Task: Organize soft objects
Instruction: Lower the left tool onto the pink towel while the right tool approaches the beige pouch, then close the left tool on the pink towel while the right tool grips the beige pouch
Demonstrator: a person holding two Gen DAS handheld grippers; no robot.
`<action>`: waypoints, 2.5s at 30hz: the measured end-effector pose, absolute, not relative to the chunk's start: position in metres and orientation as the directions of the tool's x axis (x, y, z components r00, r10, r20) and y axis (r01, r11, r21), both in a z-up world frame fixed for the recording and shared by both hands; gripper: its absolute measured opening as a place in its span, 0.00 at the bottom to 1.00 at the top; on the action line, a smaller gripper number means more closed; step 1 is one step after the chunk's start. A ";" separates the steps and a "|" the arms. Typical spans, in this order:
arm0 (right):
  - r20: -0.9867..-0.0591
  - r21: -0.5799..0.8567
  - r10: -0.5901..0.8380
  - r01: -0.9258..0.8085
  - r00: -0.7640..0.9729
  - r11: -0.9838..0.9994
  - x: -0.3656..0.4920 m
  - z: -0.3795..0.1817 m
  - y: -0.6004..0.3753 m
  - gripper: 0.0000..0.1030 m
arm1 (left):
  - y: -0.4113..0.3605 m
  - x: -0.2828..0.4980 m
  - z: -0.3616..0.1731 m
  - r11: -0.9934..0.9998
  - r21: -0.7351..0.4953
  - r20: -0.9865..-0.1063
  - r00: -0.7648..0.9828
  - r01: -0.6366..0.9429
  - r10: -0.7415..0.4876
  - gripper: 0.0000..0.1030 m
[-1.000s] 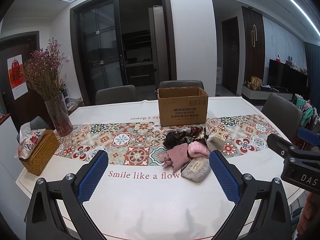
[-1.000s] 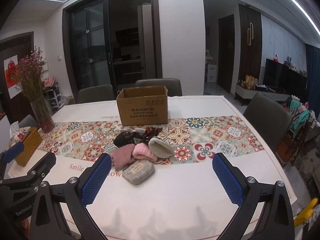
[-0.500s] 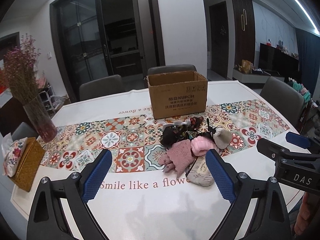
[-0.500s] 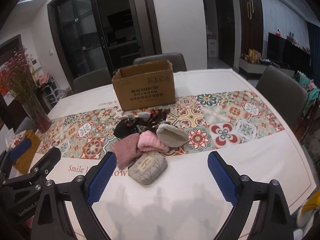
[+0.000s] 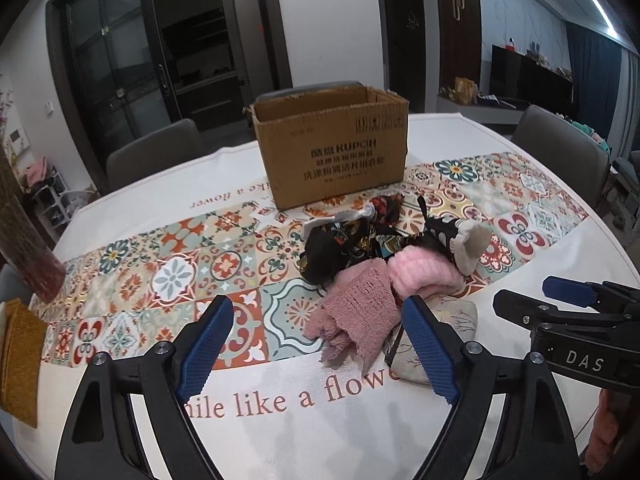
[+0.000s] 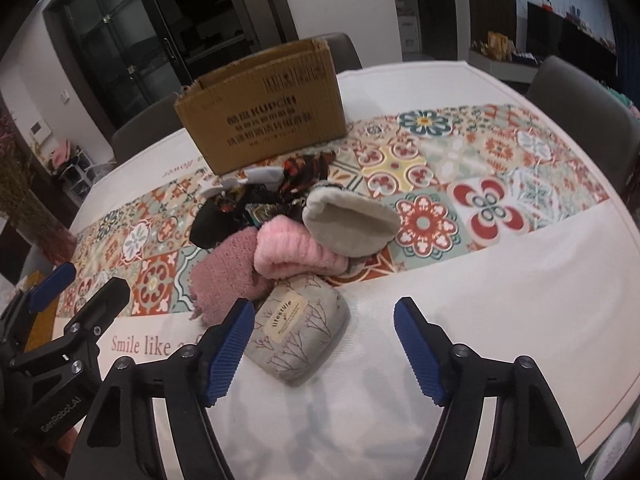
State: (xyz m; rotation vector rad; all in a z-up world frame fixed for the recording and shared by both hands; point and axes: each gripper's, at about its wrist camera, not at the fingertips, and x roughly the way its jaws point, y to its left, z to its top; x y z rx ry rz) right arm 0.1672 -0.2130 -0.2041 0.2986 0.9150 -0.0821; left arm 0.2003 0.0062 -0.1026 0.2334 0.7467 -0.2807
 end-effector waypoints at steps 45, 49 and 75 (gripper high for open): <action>-0.827 0.283 0.222 0.041 0.516 0.958 0.216 -0.270 -0.219 0.17 | -0.014 0.246 -0.206 0.953 -0.113 -0.849 0.471 0.282 -0.240 0.16; -0.818 0.280 0.247 -0.016 0.520 0.960 0.213 -0.260 -0.220 0.16 | -0.015 0.234 -0.192 0.965 -0.100 -0.835 0.507 0.243 -0.214 0.16; -0.677 0.224 0.280 -0.172 0.681 0.959 0.188 -0.156 -0.233 0.16 | -0.024 0.199 -0.079 0.983 -0.052 -0.665 0.728 0.175 -0.165 0.15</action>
